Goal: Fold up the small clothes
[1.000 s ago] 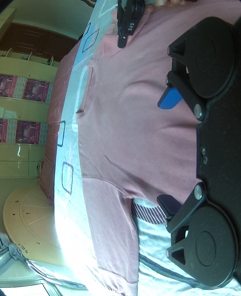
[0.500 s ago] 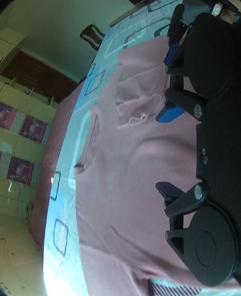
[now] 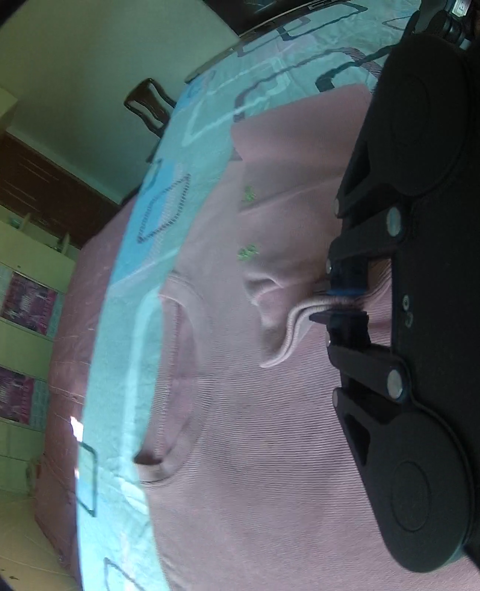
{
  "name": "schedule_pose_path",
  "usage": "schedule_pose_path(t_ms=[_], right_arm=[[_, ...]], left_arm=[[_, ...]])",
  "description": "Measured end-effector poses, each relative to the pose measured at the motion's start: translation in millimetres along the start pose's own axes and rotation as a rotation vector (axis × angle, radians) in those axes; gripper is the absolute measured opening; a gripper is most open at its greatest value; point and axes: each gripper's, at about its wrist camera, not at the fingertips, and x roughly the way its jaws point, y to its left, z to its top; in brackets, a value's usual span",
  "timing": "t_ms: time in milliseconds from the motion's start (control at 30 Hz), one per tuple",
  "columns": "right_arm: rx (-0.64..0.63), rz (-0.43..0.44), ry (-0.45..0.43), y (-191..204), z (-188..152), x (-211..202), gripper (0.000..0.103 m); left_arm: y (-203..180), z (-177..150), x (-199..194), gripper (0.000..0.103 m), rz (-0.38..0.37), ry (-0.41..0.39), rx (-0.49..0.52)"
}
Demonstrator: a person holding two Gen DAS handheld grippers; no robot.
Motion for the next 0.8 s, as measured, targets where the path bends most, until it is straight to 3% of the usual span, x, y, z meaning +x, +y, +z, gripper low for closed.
schedule_pose_path(t_ms=[67,167,267,433,500,567,633,700,733,800], right_arm=[[-0.008,-0.002,-0.005,1.3,-0.7,0.4,0.02],[-0.009,0.002,-0.005,0.4,-0.2,0.4,0.02],[-0.02,0.003,0.0,0.8,-0.1,1.7,0.02],[-0.068,-0.012,-0.015,7.1,5.5,-2.6,0.02],[-0.11,-0.021,-0.019,11.3,9.4,0.9,0.02],[-0.131,-0.032,-0.012,12.2,14.1,7.1,0.02],[-0.157,-0.035,-0.02,13.8,18.3,8.5,0.02],[-0.194,-0.043,-0.01,16.2,19.3,11.9,0.02],[-0.205,-0.041,-0.005,16.4,19.2,13.2,0.02],[-0.233,-0.069,-0.001,13.7,18.7,14.9,0.02]], left_arm=[[5.8,4.6,-27.5,0.007,-0.001,-0.089,0.008],[35.7,1.1,-55.5,0.007,0.077,-0.154,-0.001],[67.4,-10.7,-48.5,0.007,0.134,-0.081,-0.023],[75.4,-28.1,-47.6,0.007,0.127,-0.075,-0.042],[76.4,-30.2,-47.6,0.014,0.131,-0.081,-0.05],[79.2,-31.5,-46.7,0.043,0.14,-0.089,-0.061],[81.5,-31.2,-45.4,0.047,0.134,-0.093,-0.063],[84.2,-30.5,-39.0,0.039,0.119,-0.072,-0.058],[84.9,-28.0,-37.0,0.007,0.109,-0.057,-0.046],[89.7,-22.9,-45.2,0.004,0.092,-0.089,-0.047]])
